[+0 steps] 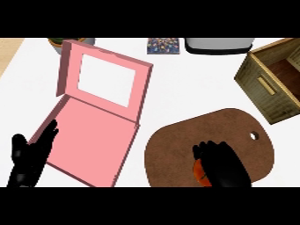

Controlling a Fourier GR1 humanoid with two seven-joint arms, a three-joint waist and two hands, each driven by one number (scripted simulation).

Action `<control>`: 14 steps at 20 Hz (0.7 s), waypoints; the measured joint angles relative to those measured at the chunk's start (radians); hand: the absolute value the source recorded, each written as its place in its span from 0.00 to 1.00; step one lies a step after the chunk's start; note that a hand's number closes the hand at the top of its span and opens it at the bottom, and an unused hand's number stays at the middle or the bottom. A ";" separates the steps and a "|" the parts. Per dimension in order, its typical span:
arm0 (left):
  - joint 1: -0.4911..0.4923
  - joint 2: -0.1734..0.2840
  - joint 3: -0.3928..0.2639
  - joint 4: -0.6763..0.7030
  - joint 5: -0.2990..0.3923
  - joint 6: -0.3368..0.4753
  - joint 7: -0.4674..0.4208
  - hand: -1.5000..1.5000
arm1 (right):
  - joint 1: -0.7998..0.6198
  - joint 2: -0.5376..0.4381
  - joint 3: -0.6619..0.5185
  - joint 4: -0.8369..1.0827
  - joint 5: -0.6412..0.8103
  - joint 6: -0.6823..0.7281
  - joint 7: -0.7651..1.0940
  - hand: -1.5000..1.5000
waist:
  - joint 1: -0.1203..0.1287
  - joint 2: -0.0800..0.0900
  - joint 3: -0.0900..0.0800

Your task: Pick the tomato from the cutting board and place it in the basket

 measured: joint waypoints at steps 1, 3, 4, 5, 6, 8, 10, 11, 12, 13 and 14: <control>0.004 0.002 0.003 -0.001 0.004 -0.004 0.000 0.50 | 0.031 -0.042 -0.004 -0.038 -0.023 0.002 -0.032 1.00 | -0.006 0.000 0.000; 0.014 0.001 0.011 -0.008 0.010 -0.004 0.004 0.50 | 0.096 -0.132 -0.002 -0.105 -0.066 0.006 -0.103 1.00 | -0.015 0.000 0.000; 0.017 0.000 0.012 -0.010 0.007 0.001 0.006 0.50 | 0.123 -0.184 -0.015 -0.141 -0.092 0.008 -0.138 1.00 | -0.018 0.000 0.001; 0.019 0.000 0.015 -0.010 0.009 -0.001 0.010 0.50 | 0.155 -0.233 -0.026 -0.179 -0.109 0.001 -0.169 1.00 | -0.022 -0.001 0.001; 0.022 0.000 0.015 -0.016 0.009 -0.001 0.013 0.50 | 0.178 -0.282 -0.050 -0.207 -0.131 -0.012 -0.206 1.00 | -0.023 0.000 0.001; 0.022 -0.004 0.015 -0.021 -0.001 0.008 0.020 0.50 | 0.220 -0.353 -0.103 -0.266 -0.166 -0.039 -0.253 1.00 | -0.022 0.000 0.001; 0.028 -0.004 0.019 -0.023 0.001 0.005 0.018 0.50 | 0.271 -0.402 -0.157 -0.337 -0.209 -0.081 -0.285 1.00 | -0.028 -0.001 0.001; 0.032 -0.004 0.021 -0.025 0.004 0.001 0.013 0.50 | 0.290 -0.403 -0.179 -0.370 -0.249 -0.093 -0.291 1.00 | -0.029 0.000 0.000; 0.033 -0.003 0.023 -0.028 0.007 -0.002 0.017 0.50 | 0.305 -0.402 -0.208 -0.399 -0.300 -0.105 -0.300 1.00 | -0.031 0.000 0.000; 0.037 -0.004 0.024 -0.030 0.005 0.001 0.016 0.50 | 0.321 -0.370 -0.221 -0.427 -0.356 -0.126 -0.301 1.00 | -0.035 0.002 0.001; 0.040 -0.004 0.027 -0.035 0.008 0.001 0.019 0.50 | 0.335 -0.338 -0.236 -0.458 -0.414 -0.146 -0.299 1.00 | -0.038 0.003 0.001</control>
